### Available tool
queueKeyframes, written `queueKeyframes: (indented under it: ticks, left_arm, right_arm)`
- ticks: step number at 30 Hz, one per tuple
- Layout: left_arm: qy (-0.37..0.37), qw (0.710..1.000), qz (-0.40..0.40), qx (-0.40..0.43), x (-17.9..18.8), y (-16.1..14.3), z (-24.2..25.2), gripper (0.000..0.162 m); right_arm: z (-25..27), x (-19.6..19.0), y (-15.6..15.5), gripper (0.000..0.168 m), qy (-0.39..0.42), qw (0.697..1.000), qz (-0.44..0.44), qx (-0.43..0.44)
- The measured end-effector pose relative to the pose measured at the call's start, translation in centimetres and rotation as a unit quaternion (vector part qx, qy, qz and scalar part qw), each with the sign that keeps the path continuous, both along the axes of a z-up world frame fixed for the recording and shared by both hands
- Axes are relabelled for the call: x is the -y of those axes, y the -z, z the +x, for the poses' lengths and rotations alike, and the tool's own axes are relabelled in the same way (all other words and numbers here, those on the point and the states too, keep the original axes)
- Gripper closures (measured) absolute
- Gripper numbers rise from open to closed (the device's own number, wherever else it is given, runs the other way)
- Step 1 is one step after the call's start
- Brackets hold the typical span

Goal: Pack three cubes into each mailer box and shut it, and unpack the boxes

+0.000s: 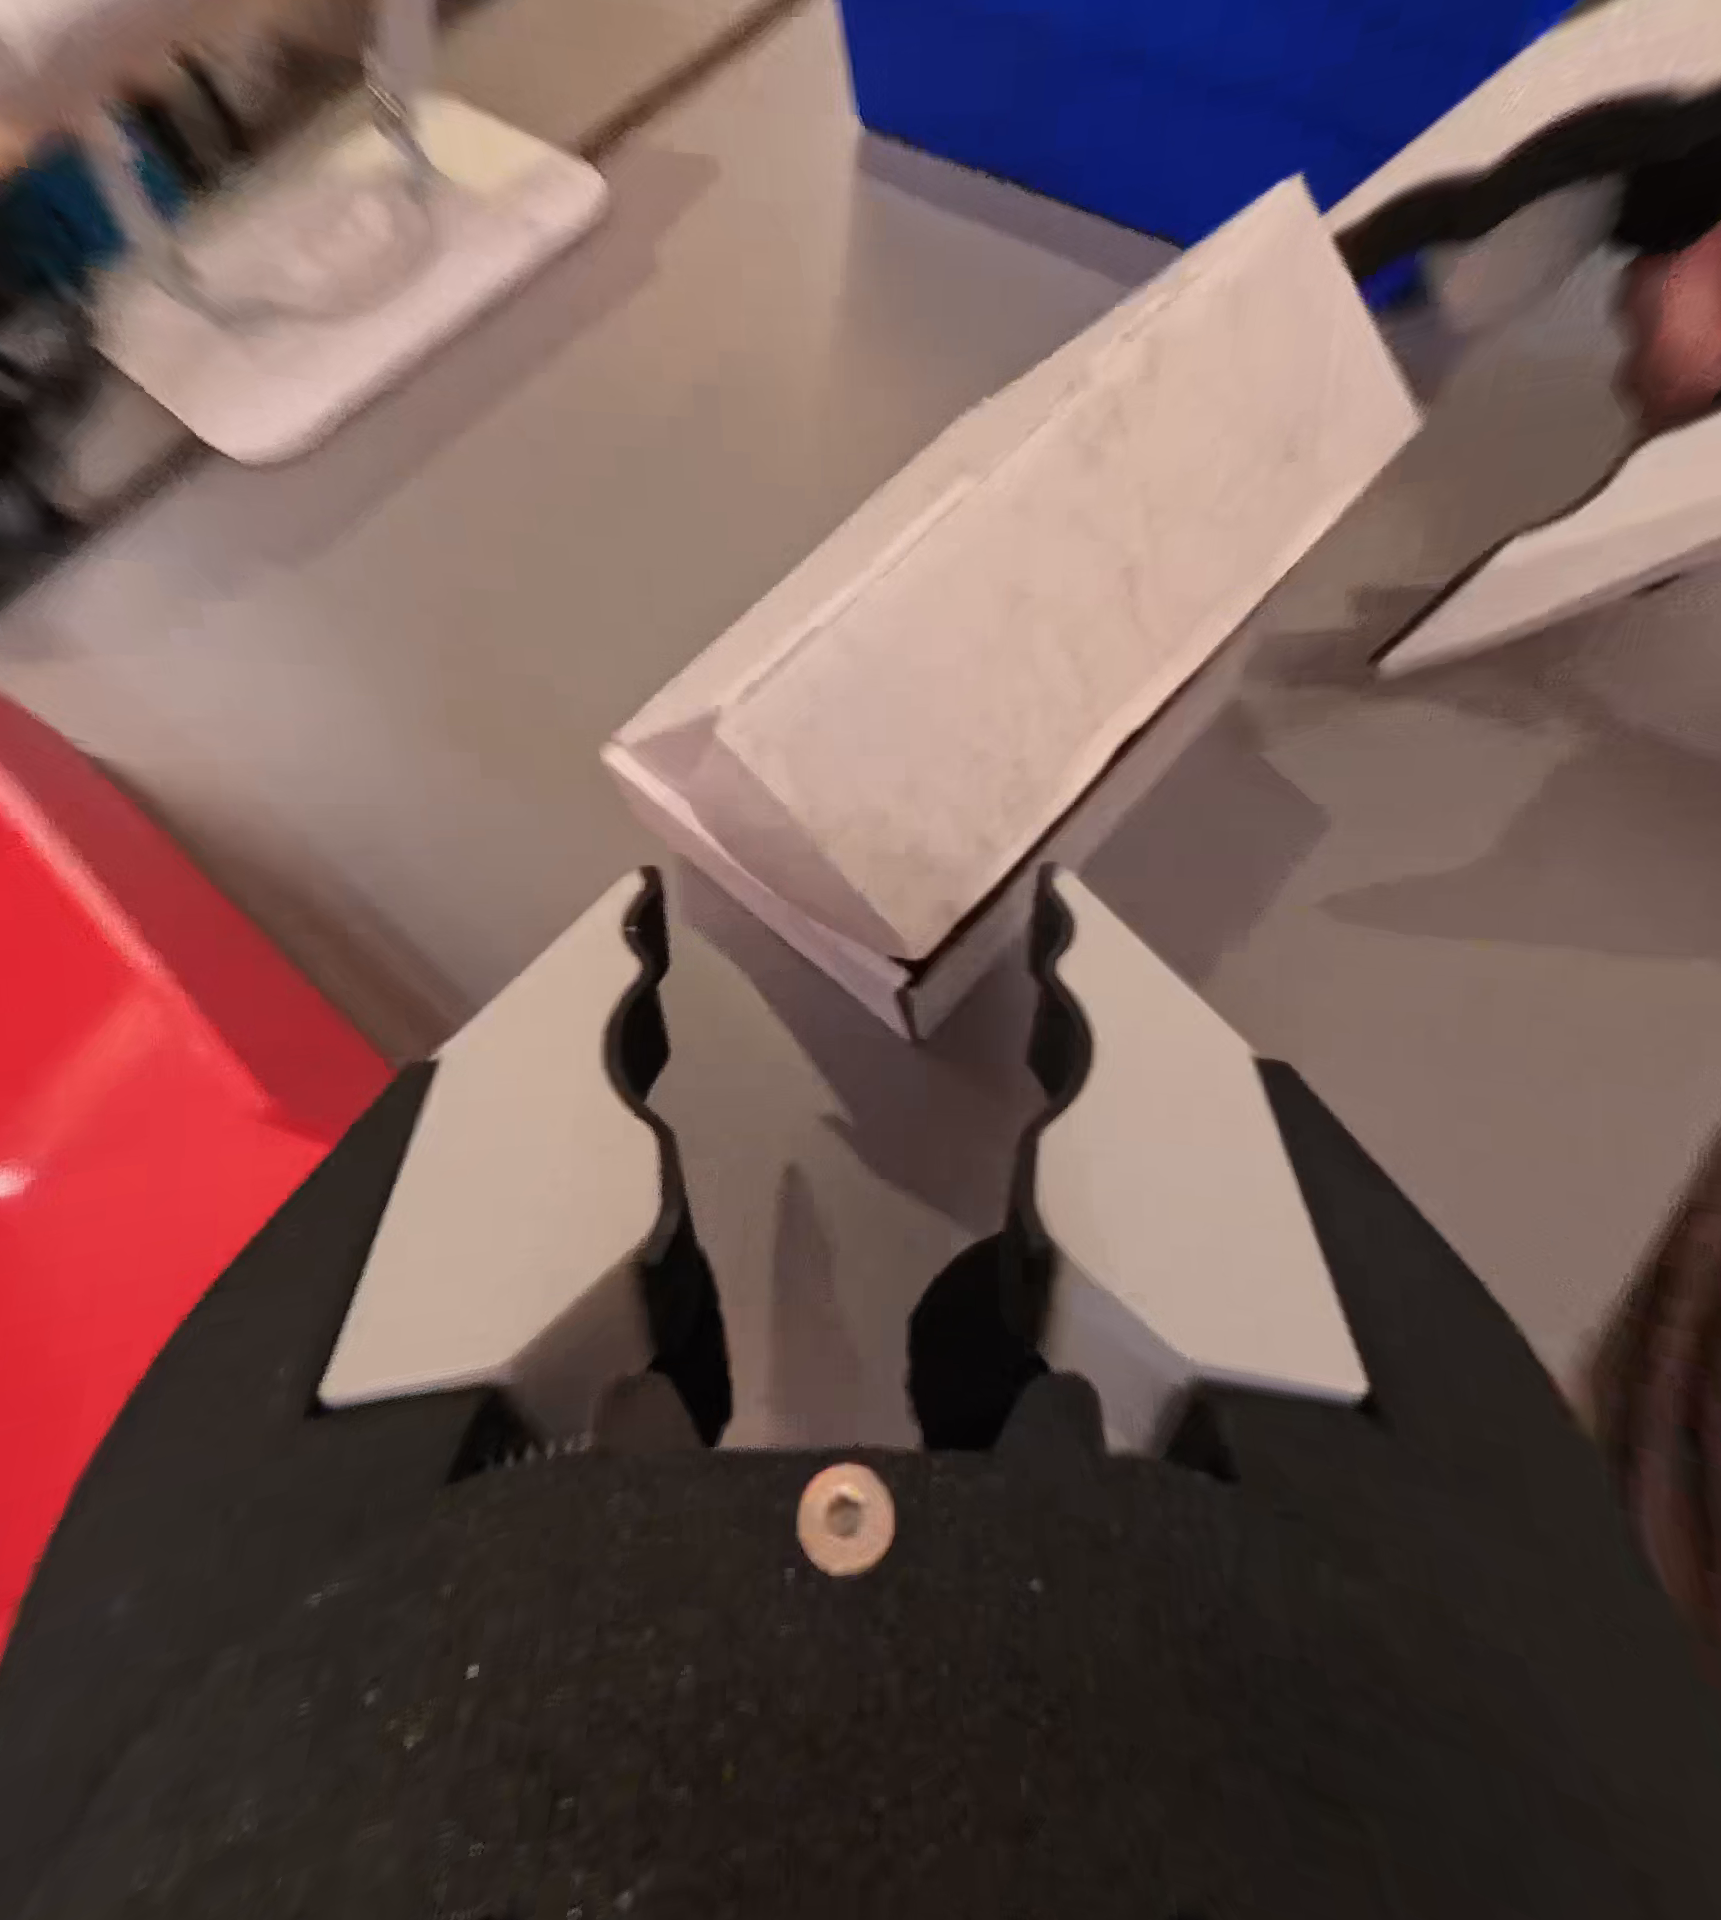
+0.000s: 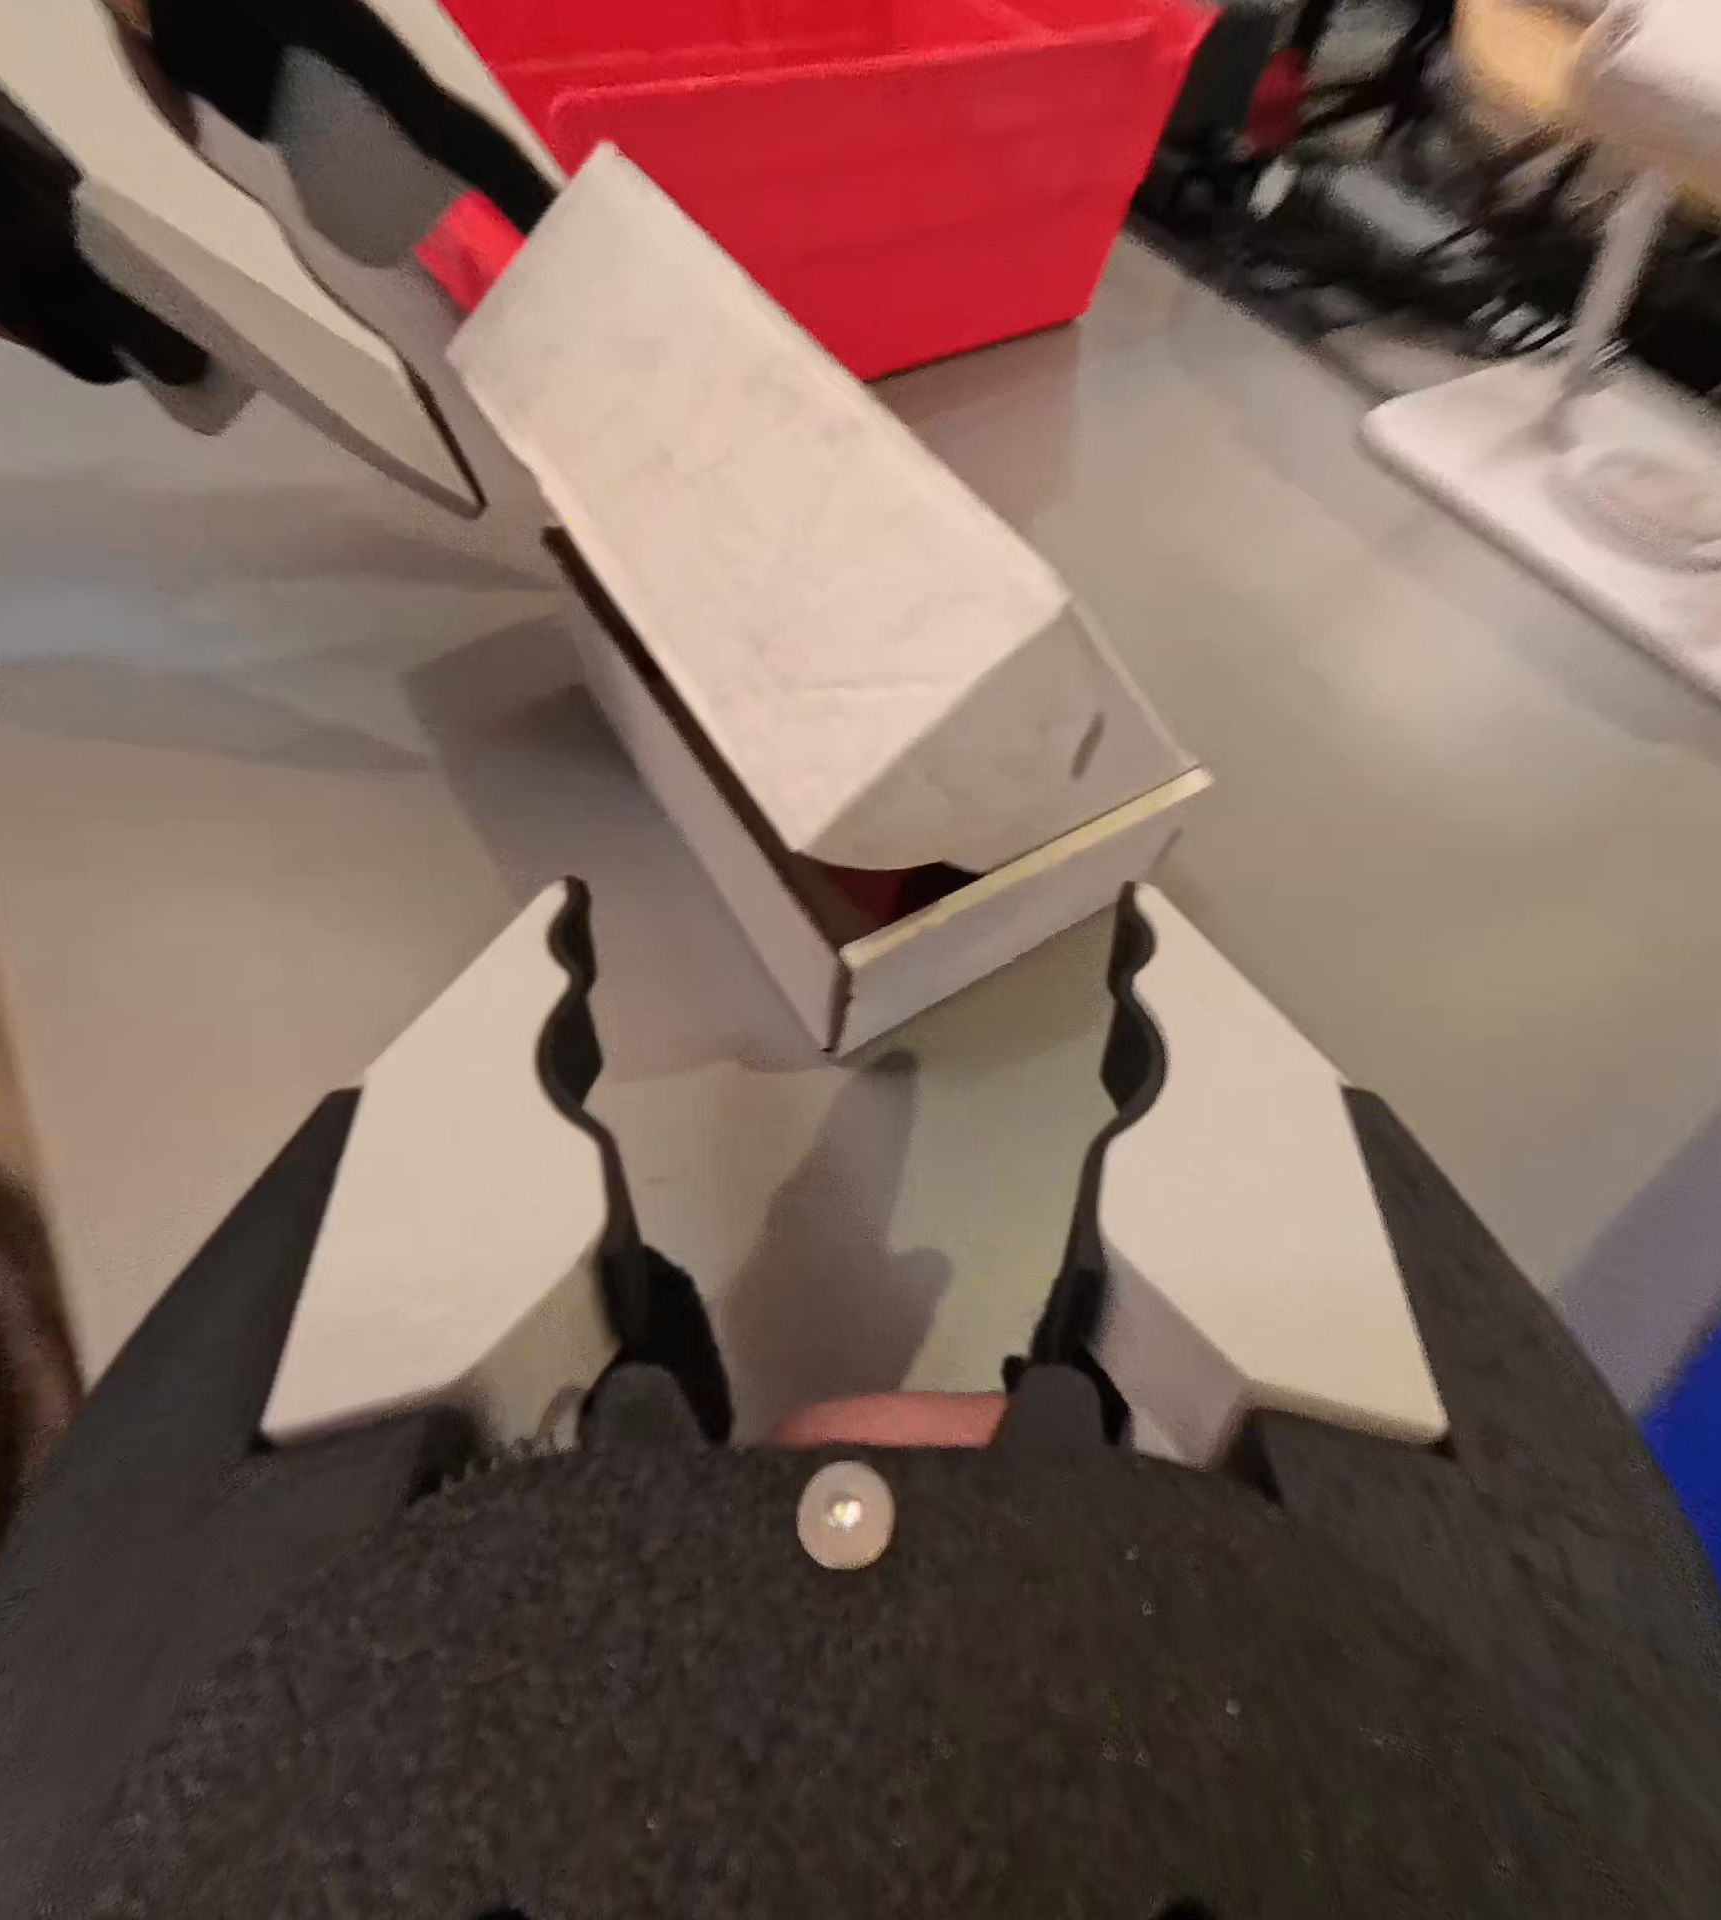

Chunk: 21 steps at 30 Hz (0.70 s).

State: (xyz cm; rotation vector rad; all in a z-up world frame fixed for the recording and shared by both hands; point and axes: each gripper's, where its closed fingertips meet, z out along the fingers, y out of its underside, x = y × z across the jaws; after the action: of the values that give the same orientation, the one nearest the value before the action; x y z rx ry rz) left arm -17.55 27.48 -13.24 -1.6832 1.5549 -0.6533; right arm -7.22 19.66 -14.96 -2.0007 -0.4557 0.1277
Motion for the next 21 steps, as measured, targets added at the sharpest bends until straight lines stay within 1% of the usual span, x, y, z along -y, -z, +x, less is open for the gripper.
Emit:
queueKeyframes:
  ticks: [1,3,6,7,9,11,14,15,18,21]
  left_arm:
    - [-0.008,0.999,0.047,0.009,-0.4,-0.3,-0.2,0.102]
    - [-0.001,0.994,0.110,0.004,-0.4,-0.4,-0.3,0.102]
    - [0.016,0.988,0.152,0.001,0.3,-0.1,0.0,0.107]
    - [0.018,0.987,0.162,0.002,0.4,-0.2,0.1,0.113]
    - [0.017,0.985,0.170,0.000,0.5,-0.2,0.2,0.123]
    - [0.013,0.986,0.166,-0.001,0.7,-0.4,0.1,0.126]
    - [0.006,0.991,0.133,0.000,1.4,-0.5,-0.2,0.129]
    - [0.005,0.993,0.119,-0.002,1.9,-0.4,-0.5,0.129]
    - [-0.001,0.997,0.070,-0.021,3.4,0.6,-1.7,0.132]
    - [0.000,0.999,0.017,-0.033,5.2,2.0,-2.7,0.133]
  right_arm:
    - [0.5,-0.2,-0.8,0.075,0.014,0.999,0.026,0.023]
    - [0.6,-0.2,-2.2,0.085,0.022,0.996,0.069,0.053]
    - [1.0,-0.2,-2.4,0.098,0.035,0.989,0.094,0.106]
    - [1.1,-0.2,-2.2,0.103,0.035,0.987,0.096,0.122]
    - [1.0,-0.4,-2.1,0.123,0.034,0.985,0.099,0.138]
    - [0.8,-0.4,-2.0,0.133,0.032,0.986,0.092,0.138]
    - [0.3,0.1,-2.0,0.144,0.028,0.990,0.071,0.118]
    - [0.1,0.5,-1.8,0.147,0.025,0.992,0.052,0.113]
    - [-1.2,2.2,-0.6,0.150,-0.002,0.995,-0.048,0.092]
    - [-2.3,3.8,0.7,0.152,-0.034,0.992,-0.108,0.054]
